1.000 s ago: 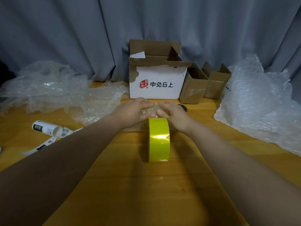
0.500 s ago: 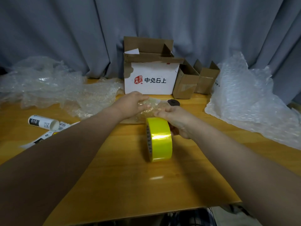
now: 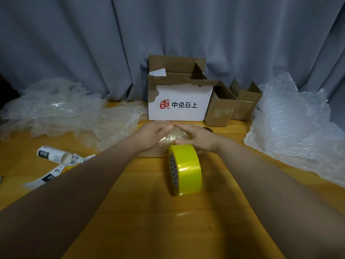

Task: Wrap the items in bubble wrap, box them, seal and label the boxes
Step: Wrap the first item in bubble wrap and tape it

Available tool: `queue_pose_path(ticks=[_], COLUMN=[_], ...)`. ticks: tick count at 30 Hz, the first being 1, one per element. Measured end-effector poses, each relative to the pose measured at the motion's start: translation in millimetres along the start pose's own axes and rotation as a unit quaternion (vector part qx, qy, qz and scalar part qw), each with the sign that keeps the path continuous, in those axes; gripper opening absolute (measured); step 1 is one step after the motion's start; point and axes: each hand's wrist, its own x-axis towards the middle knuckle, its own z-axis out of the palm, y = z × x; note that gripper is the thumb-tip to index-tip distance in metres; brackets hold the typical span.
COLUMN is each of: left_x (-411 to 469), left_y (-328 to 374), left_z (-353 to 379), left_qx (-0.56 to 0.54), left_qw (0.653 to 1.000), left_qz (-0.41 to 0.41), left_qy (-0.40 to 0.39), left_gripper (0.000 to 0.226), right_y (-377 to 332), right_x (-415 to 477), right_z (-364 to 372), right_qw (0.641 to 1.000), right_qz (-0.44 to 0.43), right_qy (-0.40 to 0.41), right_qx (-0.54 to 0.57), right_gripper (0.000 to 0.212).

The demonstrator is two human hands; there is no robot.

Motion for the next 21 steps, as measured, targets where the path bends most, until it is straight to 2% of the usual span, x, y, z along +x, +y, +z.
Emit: queue_pose_path(ticks=[2,4,5,6,8,9,10,11,14,18,21], left_x=[-8.7,-18.9,-24.2,-28.3,-36.8,-40.5,-43.3,-45.6,-45.0,-41.2,-40.5], left_y=[1.4,10.9,19.4,28.5,46.9,53.1,55.6,57.2,54.8,54.3,51.3], left_z=[-2.2,-0.6,-0.9,-2.7,-6.5,-6.0,-4.3,-2.6,-0.5,-5.8,-14.3], left_qx=[0.001,0.045,0.041,0.011,-0.060,-0.067,-0.065,-0.068,-0.100,0.064,0.147], left_qw=[0.999,0.990,0.985,0.984,0.980,0.970,0.963,0.961,0.976,0.994,0.983], left_qz=[0.002,-0.024,-0.053,-0.094,-0.192,-0.220,-0.232,-0.235,-0.188,-0.083,-0.104], left_qy=[0.038,0.133,0.160,0.148,-0.003,-0.079,-0.122,-0.127,-0.049,-0.011,-0.046], left_gripper=[0.035,0.029,0.031,0.039,0.054,0.057,0.058,0.058,0.057,0.042,0.041], right_y=[7.0,9.1,9.0,8.5,6.9,7.9,9.8,12.3,22.7,23.7,18.7], right_x=[11.5,18.5,20.3,20.3,16.4,14.5,12.3,9.2,-1.2,-8.2,-2.8], right_z=[-3.7,-4.0,-3.6,-1.6,4.5,6.6,8.1,9.3,10.2,16.5,24.7], right_qw=[0.996,0.987,0.987,0.990,0.995,0.994,0.993,0.990,0.977,0.967,0.957], right_qz=[-0.005,-0.001,0.004,0.004,0.004,0.017,0.036,0.064,0.140,0.164,0.190], right_qy=[-0.012,-0.014,-0.006,0.008,0.042,0.058,0.075,0.097,0.154,0.187,0.196], right_qx=[-0.084,-0.163,-0.158,-0.137,-0.096,-0.088,-0.085,-0.084,-0.048,-0.062,-0.097], right_gripper=[0.072,0.082,0.081,0.076,0.064,0.063,0.065,0.069,0.077,0.079,0.077])
